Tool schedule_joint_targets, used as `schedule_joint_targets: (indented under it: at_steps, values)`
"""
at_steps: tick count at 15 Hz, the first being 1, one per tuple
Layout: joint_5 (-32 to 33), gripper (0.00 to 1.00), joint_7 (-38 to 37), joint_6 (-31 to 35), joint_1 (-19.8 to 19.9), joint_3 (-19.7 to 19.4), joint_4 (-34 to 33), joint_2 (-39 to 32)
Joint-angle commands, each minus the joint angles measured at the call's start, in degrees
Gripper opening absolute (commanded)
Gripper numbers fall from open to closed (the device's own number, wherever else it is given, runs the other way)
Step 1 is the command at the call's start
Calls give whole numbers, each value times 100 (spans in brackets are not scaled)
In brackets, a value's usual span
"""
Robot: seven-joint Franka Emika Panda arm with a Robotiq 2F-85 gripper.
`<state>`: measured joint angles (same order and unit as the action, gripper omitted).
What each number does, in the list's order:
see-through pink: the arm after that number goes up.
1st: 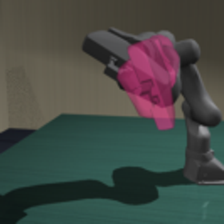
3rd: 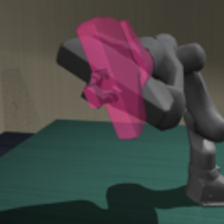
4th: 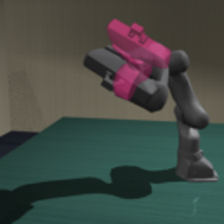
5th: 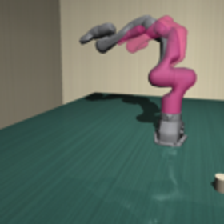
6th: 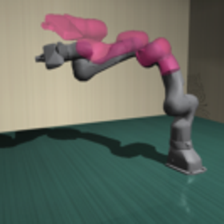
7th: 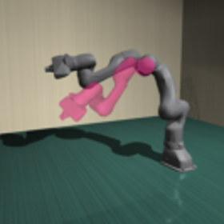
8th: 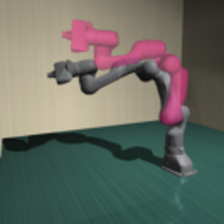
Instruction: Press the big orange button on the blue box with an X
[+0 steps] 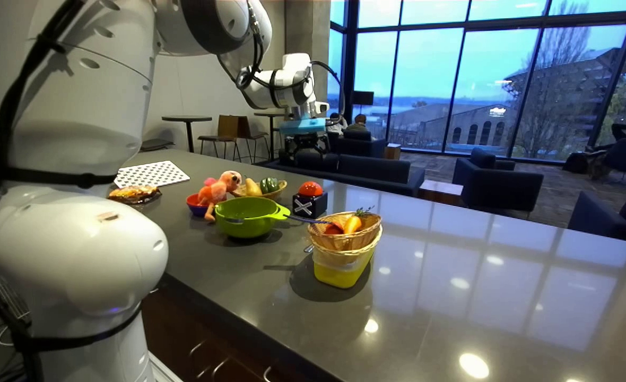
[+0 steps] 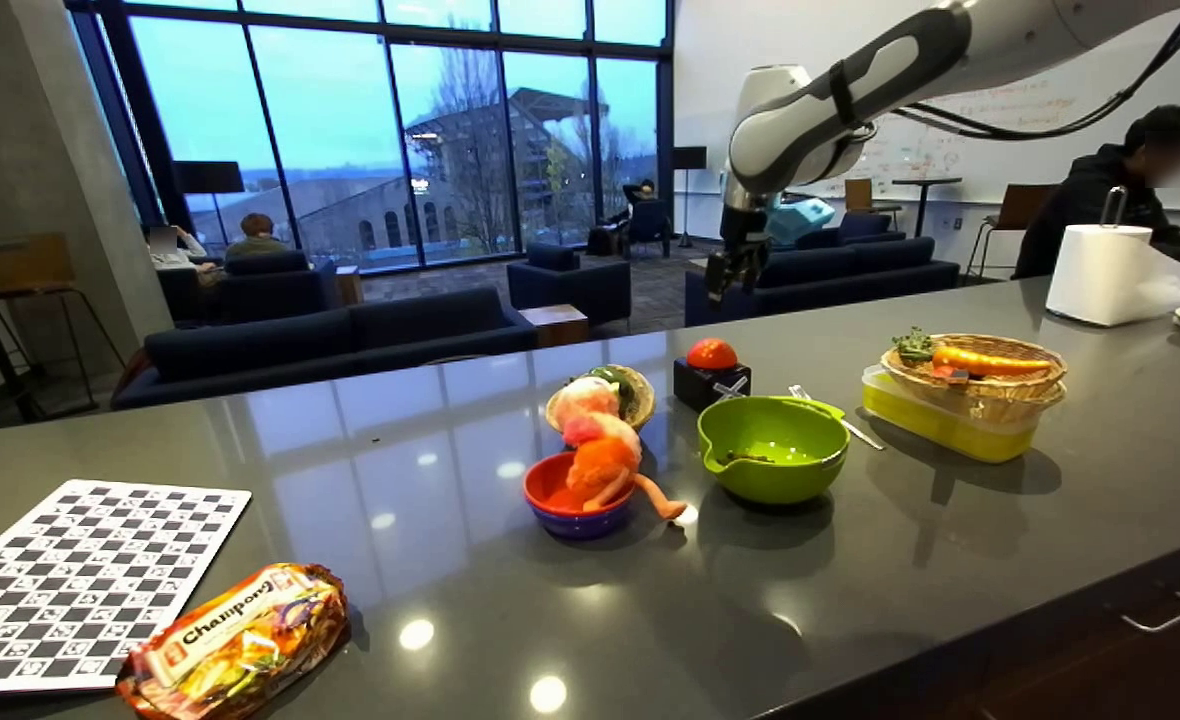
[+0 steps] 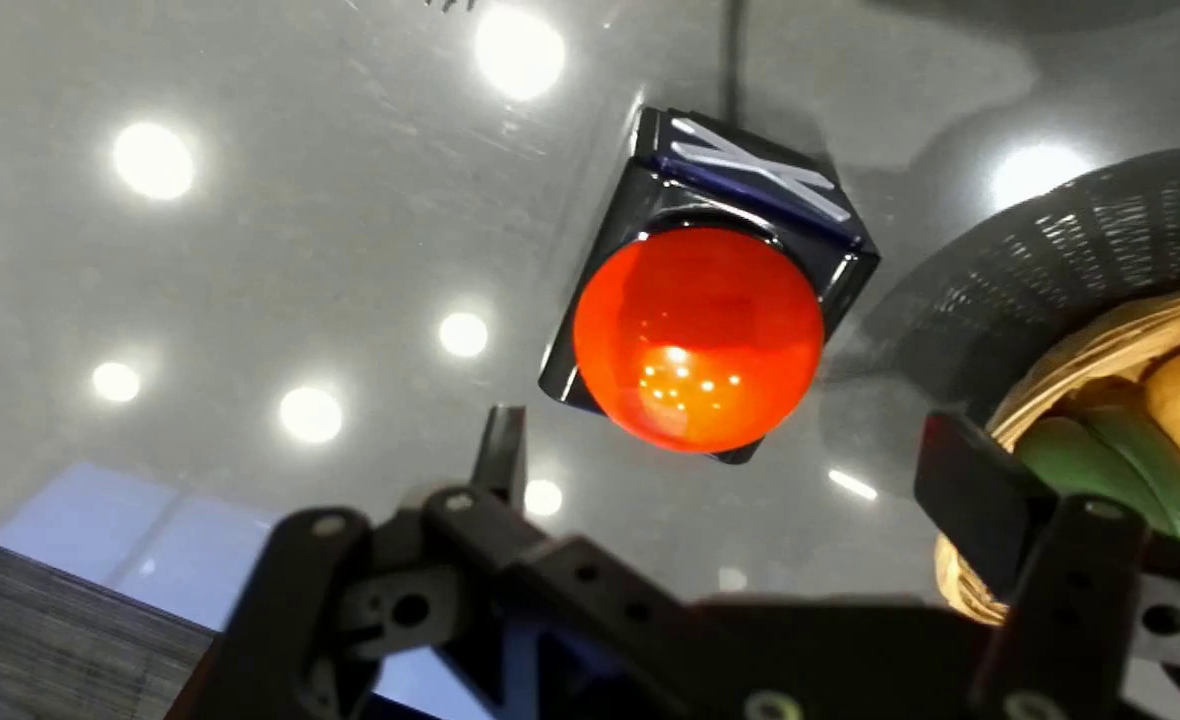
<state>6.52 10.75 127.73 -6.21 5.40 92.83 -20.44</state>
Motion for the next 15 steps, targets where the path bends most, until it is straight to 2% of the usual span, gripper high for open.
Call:
schedule_joint_targets:
  at_steps: [1, 2, 3, 5, 11, 14, 15]
  values:
    - [-146, 100, 140, 48, 142, 4, -373, -363]
    - [-155, 100, 151, 62, 169, 6, -426, -428]
    - [-195, 81, 167, 76, 190, 28, -488, -493]
    - [-248, 68, 228, 90, 207, 59, -566, -563]
    - [-361, 19, 379, 162, 161, 165, -774, -682]
    - [-378, 1, 397, 143, 144, 188, -880, -744]
    - [-384, 0, 389, 143, 140, 195, -891, -754]
